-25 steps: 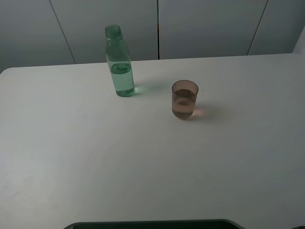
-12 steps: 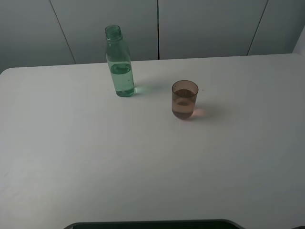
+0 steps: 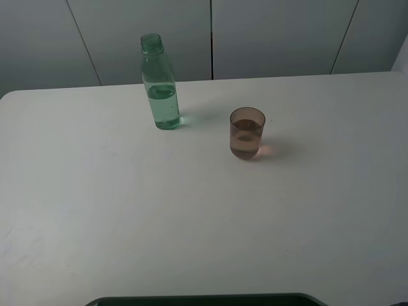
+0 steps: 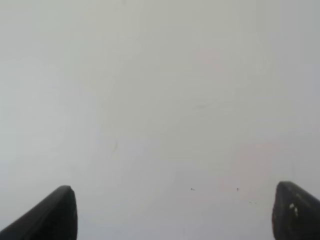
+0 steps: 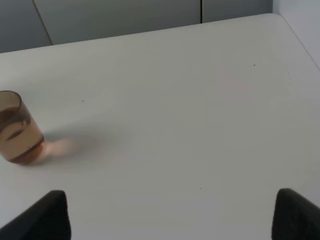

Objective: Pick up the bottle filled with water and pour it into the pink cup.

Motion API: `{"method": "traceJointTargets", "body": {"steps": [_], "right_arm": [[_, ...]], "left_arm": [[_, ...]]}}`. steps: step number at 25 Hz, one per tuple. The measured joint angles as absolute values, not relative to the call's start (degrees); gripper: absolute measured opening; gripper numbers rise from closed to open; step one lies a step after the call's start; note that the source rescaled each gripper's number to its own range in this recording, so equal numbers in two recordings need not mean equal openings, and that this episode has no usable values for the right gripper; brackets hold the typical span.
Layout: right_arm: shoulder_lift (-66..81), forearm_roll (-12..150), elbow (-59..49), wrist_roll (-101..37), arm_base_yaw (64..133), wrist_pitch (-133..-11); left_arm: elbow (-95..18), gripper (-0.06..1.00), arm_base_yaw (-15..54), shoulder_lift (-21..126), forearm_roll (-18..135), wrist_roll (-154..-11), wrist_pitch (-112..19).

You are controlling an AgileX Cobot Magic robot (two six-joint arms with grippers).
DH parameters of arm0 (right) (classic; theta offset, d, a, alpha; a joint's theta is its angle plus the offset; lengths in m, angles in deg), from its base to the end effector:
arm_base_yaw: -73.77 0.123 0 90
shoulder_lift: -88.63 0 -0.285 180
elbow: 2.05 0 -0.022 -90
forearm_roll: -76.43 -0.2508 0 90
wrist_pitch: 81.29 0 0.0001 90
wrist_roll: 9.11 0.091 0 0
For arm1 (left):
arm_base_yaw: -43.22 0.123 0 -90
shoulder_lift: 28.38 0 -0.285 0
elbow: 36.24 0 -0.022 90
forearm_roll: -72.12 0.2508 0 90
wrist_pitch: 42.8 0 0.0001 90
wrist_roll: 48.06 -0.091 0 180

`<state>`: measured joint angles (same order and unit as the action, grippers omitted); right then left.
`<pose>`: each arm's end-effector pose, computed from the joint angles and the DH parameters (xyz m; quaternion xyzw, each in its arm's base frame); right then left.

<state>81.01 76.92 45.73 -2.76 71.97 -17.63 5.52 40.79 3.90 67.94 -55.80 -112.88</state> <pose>-0.0091 -0.0004 0.2770 0.0616 0.8597 0.0159 0.5069 0.0470 -0.0082 0.2917 0.0830 0.9471 -0.0221 0.3092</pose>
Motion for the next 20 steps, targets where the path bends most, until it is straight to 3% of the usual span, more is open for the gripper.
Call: {"method": "traceJointTargets", "body": {"steps": [20], "right_arm": [[81.01,76.92,45.73,-2.76,71.97,-17.63]], "left_arm": [[11.39,1.0,36.89,-14.21,70.67,-54.25,-105.22]]}}
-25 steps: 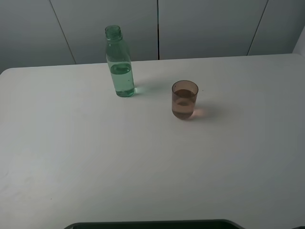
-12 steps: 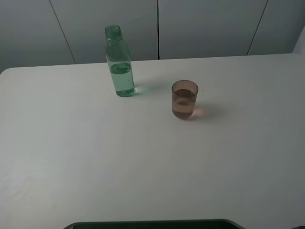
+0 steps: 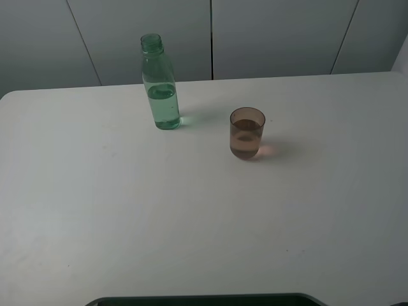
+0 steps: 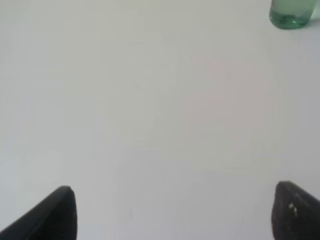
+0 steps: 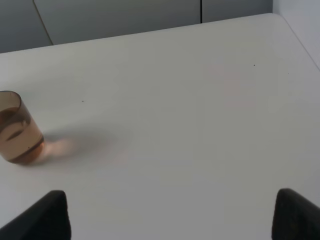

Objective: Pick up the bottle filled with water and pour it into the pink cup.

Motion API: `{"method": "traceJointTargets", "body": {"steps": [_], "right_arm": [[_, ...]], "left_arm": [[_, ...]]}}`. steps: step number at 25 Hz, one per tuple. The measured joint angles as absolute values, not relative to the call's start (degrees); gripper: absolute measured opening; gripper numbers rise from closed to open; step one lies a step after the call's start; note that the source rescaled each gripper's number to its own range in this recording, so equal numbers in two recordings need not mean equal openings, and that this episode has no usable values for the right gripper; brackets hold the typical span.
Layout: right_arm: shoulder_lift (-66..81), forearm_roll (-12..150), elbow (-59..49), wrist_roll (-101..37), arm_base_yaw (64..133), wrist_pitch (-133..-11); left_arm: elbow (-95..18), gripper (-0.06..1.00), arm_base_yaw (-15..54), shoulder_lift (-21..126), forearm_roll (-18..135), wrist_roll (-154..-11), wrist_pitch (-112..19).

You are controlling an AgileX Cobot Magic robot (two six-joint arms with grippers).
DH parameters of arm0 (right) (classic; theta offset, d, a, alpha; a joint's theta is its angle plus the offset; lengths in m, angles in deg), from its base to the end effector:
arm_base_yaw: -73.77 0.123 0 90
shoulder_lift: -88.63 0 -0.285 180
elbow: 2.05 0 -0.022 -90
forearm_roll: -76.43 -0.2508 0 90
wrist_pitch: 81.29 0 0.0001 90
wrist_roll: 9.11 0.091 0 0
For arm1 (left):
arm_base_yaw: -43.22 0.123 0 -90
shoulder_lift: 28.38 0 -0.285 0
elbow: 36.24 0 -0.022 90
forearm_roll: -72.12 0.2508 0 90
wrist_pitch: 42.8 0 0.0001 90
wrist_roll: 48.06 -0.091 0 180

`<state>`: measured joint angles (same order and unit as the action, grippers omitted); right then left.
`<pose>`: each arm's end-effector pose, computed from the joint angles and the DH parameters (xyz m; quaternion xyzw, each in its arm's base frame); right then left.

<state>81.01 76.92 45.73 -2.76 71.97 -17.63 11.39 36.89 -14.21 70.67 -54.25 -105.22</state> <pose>-0.0091 -0.0004 0.2770 0.0616 0.8597 0.0159 0.5069 0.0092 -0.0031 0.2794 0.0964 0.8785 -0.0132 0.4677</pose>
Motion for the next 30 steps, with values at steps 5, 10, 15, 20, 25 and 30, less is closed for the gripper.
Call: {"method": "traceJointTargets", "body": {"steps": [5,10,15,20,25,30], "right_arm": [[81.01,76.92,45.73,-2.76,71.97,-17.63],[81.01,76.92,45.73,-2.76,71.97,-17.63],[81.01,76.92,45.73,-2.76,71.97,-17.63],[81.01,76.92,45.73,-2.76,71.97,-17.63],[81.01,76.92,45.73,-2.76,71.97,-17.63],[81.01,76.92,45.73,-2.76,71.97,-17.63]], "left_arm": [[11.39,1.0,36.89,-19.99,72.12,-52.2,-105.22],[11.52,1.0,36.89,-20.59,72.67,-51.62,-105.22],[11.64,1.0,36.89,-20.59,72.67,-51.2,-105.22],[11.64,1.0,36.89,-20.59,72.67,-51.1,-105.22],[11.64,1.0,36.89,-20.59,72.67,-50.99,-105.22],[11.64,1.0,36.89,-20.59,72.8,-50.4,-105.22]]}}
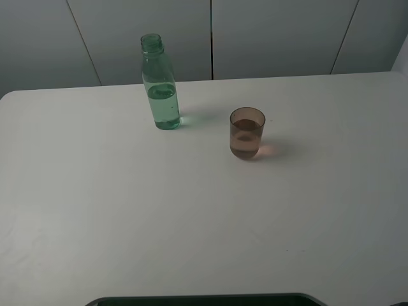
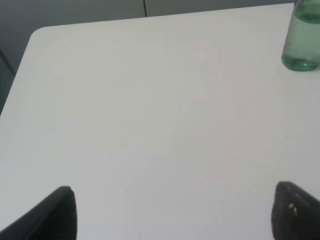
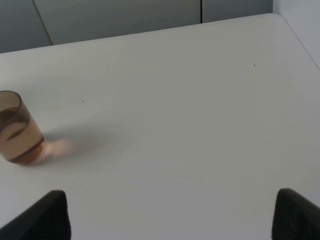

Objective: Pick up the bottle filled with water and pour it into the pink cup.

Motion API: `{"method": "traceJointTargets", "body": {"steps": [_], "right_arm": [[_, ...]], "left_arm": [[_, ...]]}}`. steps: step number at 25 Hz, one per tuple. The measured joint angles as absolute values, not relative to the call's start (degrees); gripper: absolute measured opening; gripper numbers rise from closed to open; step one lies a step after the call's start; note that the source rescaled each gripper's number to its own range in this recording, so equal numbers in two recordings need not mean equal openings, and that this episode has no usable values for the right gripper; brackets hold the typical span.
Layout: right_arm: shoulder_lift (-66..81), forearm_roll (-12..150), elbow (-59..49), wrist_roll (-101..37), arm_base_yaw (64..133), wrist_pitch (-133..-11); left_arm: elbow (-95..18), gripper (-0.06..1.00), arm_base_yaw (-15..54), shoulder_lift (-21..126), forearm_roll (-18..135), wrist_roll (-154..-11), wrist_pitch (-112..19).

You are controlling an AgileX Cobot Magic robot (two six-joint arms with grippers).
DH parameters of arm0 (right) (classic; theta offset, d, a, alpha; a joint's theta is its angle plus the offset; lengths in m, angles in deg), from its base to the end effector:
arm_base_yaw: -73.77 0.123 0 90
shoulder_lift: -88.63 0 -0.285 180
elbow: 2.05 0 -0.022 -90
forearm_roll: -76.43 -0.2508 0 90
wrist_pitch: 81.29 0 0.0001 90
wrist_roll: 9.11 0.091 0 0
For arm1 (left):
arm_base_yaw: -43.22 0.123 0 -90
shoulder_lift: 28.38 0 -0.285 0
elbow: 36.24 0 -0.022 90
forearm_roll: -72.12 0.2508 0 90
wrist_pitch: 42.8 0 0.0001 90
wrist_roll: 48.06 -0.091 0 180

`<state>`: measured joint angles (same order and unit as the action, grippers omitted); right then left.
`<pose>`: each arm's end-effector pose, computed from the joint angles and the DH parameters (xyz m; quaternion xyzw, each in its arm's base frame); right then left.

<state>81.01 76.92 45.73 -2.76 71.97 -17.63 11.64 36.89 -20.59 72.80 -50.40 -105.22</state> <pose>-0.0091 -0.0004 0.2770 0.0616 0.8597 0.0159 0.5069 -0.0073 0.0018 0.2783 0.0645 0.8551 -0.0120 0.5143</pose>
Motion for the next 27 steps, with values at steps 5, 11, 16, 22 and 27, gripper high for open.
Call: {"method": "traceJointTargets", "body": {"steps": [5,11,16,22,27], "right_arm": [[81.01,76.92,45.73,-2.76,71.97,-17.63],[81.01,76.92,45.73,-2.76,71.97,-17.63],[81.01,76.92,45.73,-2.76,71.97,-17.63],[81.01,76.92,45.73,-2.76,71.97,-17.63],[81.01,76.92,45.73,-2.76,71.97,-17.63]], "left_arm": [[11.64,1.0,36.89,-20.59,72.8,-50.19,-105.22],[11.64,1.0,36.89,-20.59,72.8,-50.19,-105.22],[11.64,1.0,36.89,-20.59,72.8,-50.19,-105.22],[11.64,1.0,36.89,-20.59,72.8,-50.19,-105.22],[11.64,1.0,36.89,-20.59,72.8,-50.19,-105.22]]}}
